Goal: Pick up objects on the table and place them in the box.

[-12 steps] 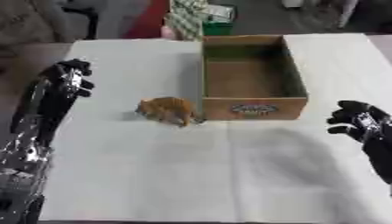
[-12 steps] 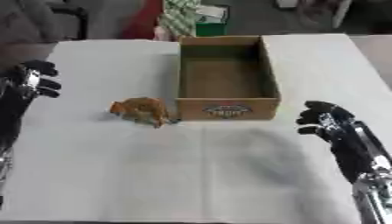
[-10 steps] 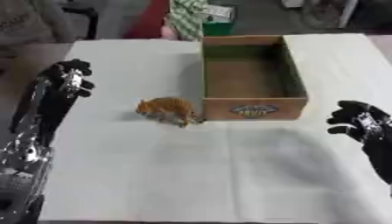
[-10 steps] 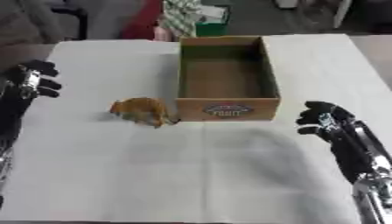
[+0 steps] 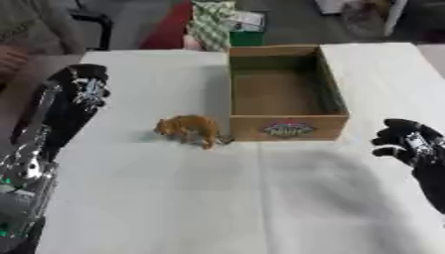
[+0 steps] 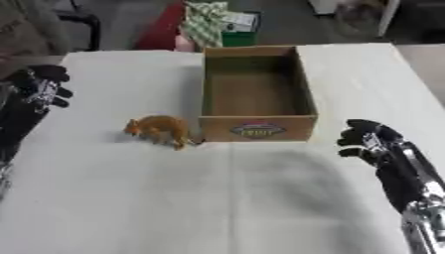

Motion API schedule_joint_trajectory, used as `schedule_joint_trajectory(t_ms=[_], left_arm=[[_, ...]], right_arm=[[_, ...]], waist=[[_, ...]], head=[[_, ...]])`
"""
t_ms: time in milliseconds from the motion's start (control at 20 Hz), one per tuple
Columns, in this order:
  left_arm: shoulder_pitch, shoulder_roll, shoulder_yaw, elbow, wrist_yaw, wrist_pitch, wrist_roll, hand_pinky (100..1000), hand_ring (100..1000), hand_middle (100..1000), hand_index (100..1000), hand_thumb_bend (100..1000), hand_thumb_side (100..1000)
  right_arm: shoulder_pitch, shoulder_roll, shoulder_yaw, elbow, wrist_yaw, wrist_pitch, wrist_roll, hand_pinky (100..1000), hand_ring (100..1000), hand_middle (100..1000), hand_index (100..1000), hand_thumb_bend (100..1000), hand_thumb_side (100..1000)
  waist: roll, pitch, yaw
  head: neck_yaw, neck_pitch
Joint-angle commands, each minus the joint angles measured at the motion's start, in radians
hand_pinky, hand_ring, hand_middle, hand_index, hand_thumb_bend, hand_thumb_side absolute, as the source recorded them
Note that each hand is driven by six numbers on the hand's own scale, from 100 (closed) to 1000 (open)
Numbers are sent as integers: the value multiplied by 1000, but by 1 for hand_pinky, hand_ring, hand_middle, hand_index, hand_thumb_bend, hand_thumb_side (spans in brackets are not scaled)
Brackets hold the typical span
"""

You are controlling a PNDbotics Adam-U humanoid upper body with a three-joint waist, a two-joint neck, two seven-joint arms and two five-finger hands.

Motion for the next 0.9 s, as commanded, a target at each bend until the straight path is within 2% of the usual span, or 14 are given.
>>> schedule_joint_trajectory(t_ms=[50, 400, 450, 500, 900], left_arm=[[-39, 66, -14, -20, -39, 21, -43, 622, 636, 679, 767, 100, 551], [-150, 149, -67, 38, -159, 90, -162, 651, 677, 719, 799, 100, 467], [-166, 156, -76, 53, -177, 97, -181, 661, 691, 733, 806, 134, 439], [-182, 162, -86, 69, -196, 103, -199, 662, 692, 734, 807, 123, 445], [-319, 162, -172, 245, -340, 114, -343, 681, 719, 756, 824, 259, 417]], right_arm=[[-6, -17, -3, -8, 5, 0, -1, 633, 678, 613, 766, 100, 602], [-3, -18, 0, -7, 6, 1, 2, 633, 678, 613, 766, 100, 603], [-3, -19, 0, -6, 6, 1, 2, 633, 678, 613, 766, 100, 602], [-2, -19, 0, -6, 7, 0, 2, 633, 678, 613, 766, 100, 602], [1, -19, 5, -5, 7, 1, 6, 633, 678, 613, 766, 100, 603]], waist=[[0, -16, -2], [2, -19, -6], [2, -20, -7], [2, -20, -8], [0, -24, -12]], head=[[6, -18], [16, -33], [17, -35], [18, -37], [22, -49]])
